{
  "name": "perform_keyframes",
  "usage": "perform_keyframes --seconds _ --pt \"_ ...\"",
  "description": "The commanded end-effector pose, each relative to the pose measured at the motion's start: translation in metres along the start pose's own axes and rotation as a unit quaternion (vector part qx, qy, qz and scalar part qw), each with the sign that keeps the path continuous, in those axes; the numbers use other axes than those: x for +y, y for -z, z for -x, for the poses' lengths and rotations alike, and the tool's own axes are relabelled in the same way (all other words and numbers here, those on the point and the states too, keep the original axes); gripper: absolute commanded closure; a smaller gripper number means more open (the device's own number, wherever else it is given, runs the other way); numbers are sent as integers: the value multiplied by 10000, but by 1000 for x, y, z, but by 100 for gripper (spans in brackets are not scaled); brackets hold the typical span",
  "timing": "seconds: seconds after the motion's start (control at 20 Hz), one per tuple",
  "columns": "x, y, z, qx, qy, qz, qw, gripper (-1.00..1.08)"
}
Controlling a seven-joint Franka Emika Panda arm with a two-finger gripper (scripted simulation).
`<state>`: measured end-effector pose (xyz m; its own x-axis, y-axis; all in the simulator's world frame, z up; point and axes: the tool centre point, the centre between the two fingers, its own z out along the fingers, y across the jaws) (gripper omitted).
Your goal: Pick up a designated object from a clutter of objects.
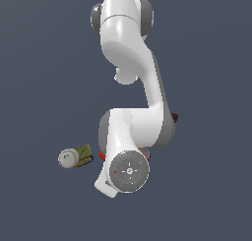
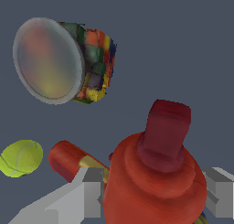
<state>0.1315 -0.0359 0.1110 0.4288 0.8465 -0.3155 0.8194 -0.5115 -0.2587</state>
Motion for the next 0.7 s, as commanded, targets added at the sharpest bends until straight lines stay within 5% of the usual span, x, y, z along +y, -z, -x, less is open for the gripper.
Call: perform_keyframes --seconds 0.0,0.3,0.65 --pt "4 30 -2 286 165 326 9989 108" --pt "5 95 -2 961 574 1061 9880 108" --pt "-4 168 9 1710 1023 1872 9619 108"
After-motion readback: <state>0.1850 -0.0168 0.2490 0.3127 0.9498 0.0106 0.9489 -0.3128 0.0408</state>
